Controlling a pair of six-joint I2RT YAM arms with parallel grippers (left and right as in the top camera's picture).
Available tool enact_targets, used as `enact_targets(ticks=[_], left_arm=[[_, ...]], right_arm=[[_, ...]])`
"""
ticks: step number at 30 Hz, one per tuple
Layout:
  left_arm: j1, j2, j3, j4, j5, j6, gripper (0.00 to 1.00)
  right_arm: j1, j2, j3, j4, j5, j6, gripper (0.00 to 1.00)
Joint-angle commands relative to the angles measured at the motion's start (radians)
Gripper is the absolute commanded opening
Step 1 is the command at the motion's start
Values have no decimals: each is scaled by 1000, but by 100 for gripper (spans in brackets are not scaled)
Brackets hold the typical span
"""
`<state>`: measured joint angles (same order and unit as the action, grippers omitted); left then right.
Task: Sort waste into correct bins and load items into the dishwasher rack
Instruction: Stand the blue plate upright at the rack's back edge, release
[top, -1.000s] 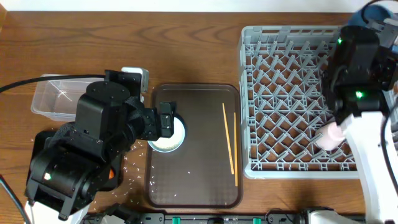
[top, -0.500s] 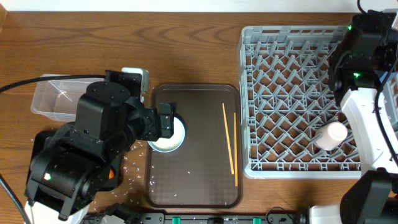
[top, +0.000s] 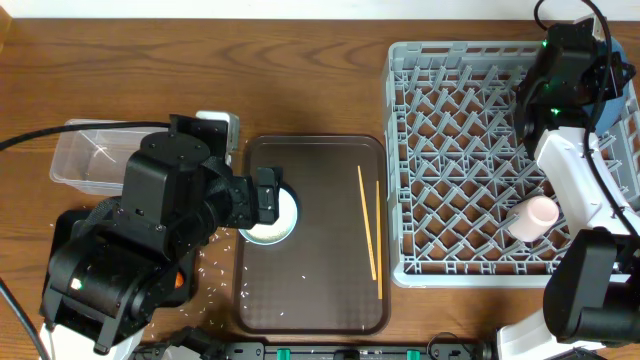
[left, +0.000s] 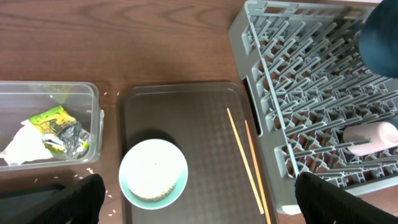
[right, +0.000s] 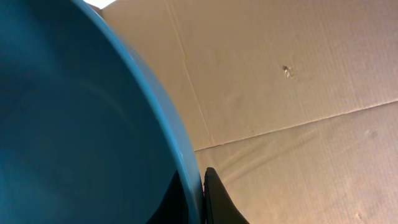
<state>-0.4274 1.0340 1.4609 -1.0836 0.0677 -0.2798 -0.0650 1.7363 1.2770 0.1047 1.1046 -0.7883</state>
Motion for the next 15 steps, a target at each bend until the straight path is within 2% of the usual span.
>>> enact_targets(ticks=[1,3,8,15], left_arm=[[3,-2,16,-8,-10,19,98],[3,-2,16,-7,-10,26,98],[3,-1,16,-7,-10,52,98],[3,-1,16,-8,-10,52,98]], right_arm=[[-13,20,12,8,26,-21,1],[-13,20,12,55,57,-34,1],[-12,20,12,250,102,-219,1],[-13,20,-6,211,82,-207,1]])
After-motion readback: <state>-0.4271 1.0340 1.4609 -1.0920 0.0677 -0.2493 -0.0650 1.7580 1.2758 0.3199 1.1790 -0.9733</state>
